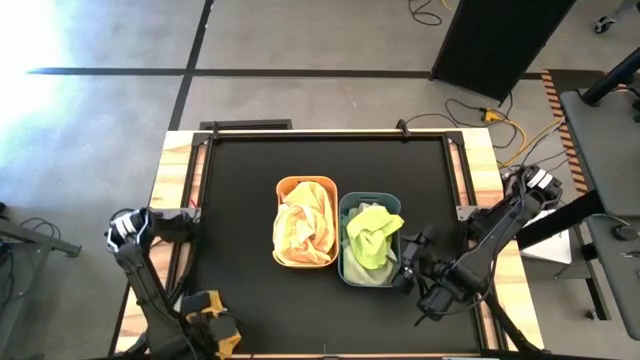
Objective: Sort towels by color in basket
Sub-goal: Put the yellow towel into the orange bin
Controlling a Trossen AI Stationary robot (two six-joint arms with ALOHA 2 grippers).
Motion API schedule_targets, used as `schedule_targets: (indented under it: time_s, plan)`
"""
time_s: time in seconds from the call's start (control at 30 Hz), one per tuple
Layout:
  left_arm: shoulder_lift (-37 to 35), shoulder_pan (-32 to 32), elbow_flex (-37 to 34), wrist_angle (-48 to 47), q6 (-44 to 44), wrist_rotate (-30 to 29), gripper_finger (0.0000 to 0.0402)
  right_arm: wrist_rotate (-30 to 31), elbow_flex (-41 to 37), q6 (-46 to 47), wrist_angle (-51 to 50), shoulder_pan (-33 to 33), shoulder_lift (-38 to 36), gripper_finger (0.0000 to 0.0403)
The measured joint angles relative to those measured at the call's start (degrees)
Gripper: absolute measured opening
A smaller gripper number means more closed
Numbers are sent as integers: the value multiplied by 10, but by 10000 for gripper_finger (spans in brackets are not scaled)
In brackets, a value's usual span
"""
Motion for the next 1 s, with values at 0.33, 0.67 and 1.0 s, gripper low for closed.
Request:
schedule_targets:
  time_s: [0.33, 0.67, 1.0]
  plan:
    - [-34, -29, -125, 75, -99, 47, 107, 0, 0, -23, 30, 0, 39, 303]
    - [-77, -28, -334, 335, -93, 65, 107, -15, 1, -7, 52, 0, 72, 325]
    - [-79, -15, -402, 409, -53, 100, 16, -25, 28, -64, 53, 0, 73, 311]
